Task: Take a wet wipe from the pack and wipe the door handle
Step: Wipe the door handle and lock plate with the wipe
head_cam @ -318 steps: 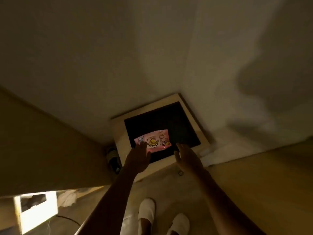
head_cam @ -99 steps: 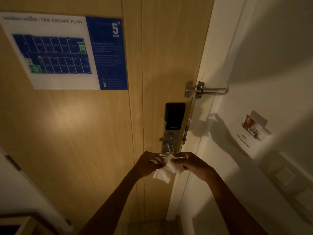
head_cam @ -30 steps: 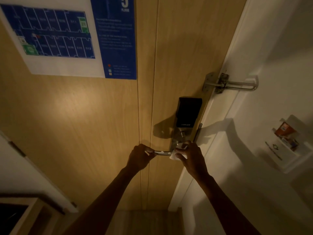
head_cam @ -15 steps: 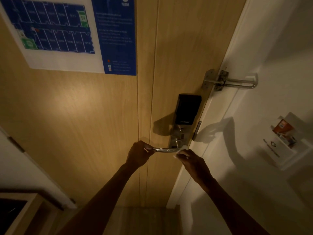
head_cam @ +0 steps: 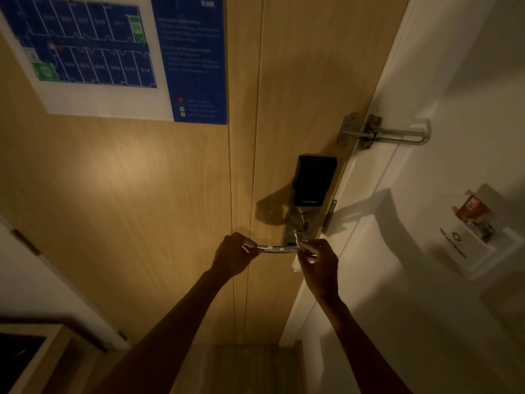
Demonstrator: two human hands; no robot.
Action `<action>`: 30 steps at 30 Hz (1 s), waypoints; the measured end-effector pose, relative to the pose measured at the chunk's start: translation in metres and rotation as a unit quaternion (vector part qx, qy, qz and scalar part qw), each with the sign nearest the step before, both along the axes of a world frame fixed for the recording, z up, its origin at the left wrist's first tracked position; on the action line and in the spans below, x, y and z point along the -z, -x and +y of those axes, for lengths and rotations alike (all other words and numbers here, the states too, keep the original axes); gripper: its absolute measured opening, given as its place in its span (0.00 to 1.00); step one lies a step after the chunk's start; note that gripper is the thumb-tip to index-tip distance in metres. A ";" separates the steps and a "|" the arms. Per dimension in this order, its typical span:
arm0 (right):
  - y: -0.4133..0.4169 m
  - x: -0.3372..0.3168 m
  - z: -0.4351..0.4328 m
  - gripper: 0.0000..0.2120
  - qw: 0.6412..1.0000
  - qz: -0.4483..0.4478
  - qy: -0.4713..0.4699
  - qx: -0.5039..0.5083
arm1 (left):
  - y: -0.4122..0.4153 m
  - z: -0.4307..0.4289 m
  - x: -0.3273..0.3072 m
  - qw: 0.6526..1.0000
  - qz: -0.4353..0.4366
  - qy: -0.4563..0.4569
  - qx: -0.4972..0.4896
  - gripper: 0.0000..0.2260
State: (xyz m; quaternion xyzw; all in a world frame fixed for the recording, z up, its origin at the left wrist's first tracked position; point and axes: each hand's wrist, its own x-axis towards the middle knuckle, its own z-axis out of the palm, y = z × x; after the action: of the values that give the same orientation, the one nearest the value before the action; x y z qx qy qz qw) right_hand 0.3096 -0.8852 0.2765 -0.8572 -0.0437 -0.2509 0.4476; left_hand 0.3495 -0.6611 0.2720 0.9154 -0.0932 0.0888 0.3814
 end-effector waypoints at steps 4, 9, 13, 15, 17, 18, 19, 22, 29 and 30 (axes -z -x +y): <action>-0.001 0.003 -0.003 0.11 0.998 -0.003 0.035 -0.045 | 0.002 0.000 -0.003 1.000 -0.003 0.001 -0.001 0.09; -0.003 0.004 -0.003 0.10 0.994 -0.005 0.104 -0.043 | 0.002 -0.002 -0.002 1.000 -0.011 -0.001 0.000 0.09; -0.004 0.006 0.010 0.11 0.983 -0.006 0.155 -0.097 | 0.002 -0.002 -0.003 1.000 0.003 -0.002 -0.004 0.09; -0.006 0.002 0.015 0.10 0.992 -0.003 0.102 -0.070 | 0.002 -0.002 -0.003 1.000 0.002 0.006 -0.002 0.09; -0.007 -0.004 0.016 0.09 0.999 -0.007 0.033 -0.039 | 0.001 -0.001 -0.002 1.000 0.003 0.006 0.001 0.09; -0.007 -0.006 0.016 0.09 0.999 -0.013 0.012 -0.030 | 0.001 0.000 -0.001 1.000 0.003 0.004 0.004 0.09; -0.007 -0.008 0.017 0.09 0.999 -0.017 0.001 -0.027 | 0.000 0.001 0.000 1.000 0.006 0.002 0.006 0.09; -0.008 -0.013 0.027 0.10 0.999 -0.013 0.008 -0.046 | -0.001 0.003 0.000 1.000 0.013 0.007 0.013 0.09; -0.020 -0.004 0.044 0.12 0.969 0.005 0.217 -0.120 | -0.002 0.004 -0.005 0.997 0.066 0.031 0.036 0.07; -0.022 -0.004 0.043 0.12 0.961 -0.007 0.253 -0.114 | -0.001 0.004 -0.006 0.996 0.069 0.035 0.038 0.07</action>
State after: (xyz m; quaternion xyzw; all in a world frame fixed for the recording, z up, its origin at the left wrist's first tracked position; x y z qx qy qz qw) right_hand 0.3319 -0.8419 0.2809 -0.9301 -0.2064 -0.1846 0.2415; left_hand 0.3509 -0.6572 0.2783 0.9013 -0.0983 0.0140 0.4217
